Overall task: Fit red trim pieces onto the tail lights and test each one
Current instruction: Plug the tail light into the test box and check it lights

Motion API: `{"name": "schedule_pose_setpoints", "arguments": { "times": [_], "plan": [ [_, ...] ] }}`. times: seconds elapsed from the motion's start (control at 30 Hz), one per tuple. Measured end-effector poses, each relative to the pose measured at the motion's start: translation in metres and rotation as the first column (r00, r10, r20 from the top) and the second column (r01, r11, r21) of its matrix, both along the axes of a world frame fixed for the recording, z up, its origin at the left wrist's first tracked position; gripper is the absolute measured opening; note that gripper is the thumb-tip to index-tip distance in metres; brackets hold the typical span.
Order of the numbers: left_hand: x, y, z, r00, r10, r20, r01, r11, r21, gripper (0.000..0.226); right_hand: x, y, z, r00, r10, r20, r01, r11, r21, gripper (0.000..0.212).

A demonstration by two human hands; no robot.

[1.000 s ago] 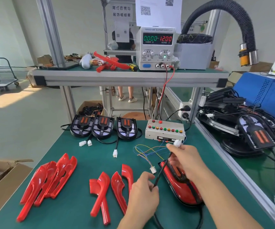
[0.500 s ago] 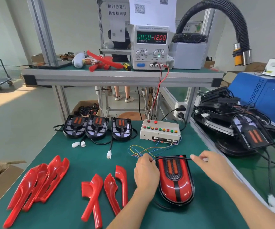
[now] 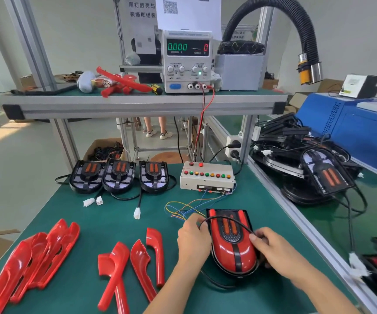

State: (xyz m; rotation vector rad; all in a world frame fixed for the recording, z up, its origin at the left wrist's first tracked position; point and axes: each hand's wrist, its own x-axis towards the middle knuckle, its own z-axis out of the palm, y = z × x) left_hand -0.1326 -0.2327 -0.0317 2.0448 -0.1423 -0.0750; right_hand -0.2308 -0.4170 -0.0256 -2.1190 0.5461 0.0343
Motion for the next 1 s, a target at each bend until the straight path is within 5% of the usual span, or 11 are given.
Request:
{"name": "schedule_pose_setpoints", "arguments": {
  "times": [0.17, 0.3, 0.47, 0.63, 0.77, 1.0],
  "plan": [
    [-0.013, 0.006, -0.001, 0.998, 0.046, 0.033, -0.043, 0.994, -0.097, 0.010, -0.016, 0.014, -0.004, 0.967, -0.127, 0.222, 0.088, 0.980, 0.176, 0.018],
    [-0.018, 0.009, 0.001, 0.998, 0.059, 0.039, -0.052, 0.985, -0.164, 0.010, -0.031, 0.023, -0.001, 0.939, -0.104, 0.327, 0.061, 0.988, 0.139, 0.021],
    [-0.013, 0.012, 0.003, 0.992, -0.098, 0.076, 0.103, 0.992, -0.068, 0.033, -0.049, 0.027, 0.003, 0.924, -0.095, 0.370, 0.068, 0.994, 0.086, 0.025],
    [-0.008, 0.001, 0.013, 0.972, -0.235, 0.019, 0.236, 0.971, -0.029, 0.055, -0.067, 0.016, 0.003, 0.910, -0.210, 0.359, 0.176, 0.977, 0.124, 0.023],
    [0.003, -0.010, 0.028, 0.815, -0.516, -0.263, 0.430, 0.844, -0.322, 0.048, -0.086, -0.003, 0.005, 0.901, -0.342, 0.267, 0.256, 0.916, 0.309, 0.020],
    [0.007, -0.039, 0.037, 0.736, -0.663, -0.140, 0.624, 0.743, -0.241, 0.037, -0.121, -0.011, 0.022, 0.936, -0.279, 0.213, 0.188, 0.911, 0.368, 0.020]
  ]
}}
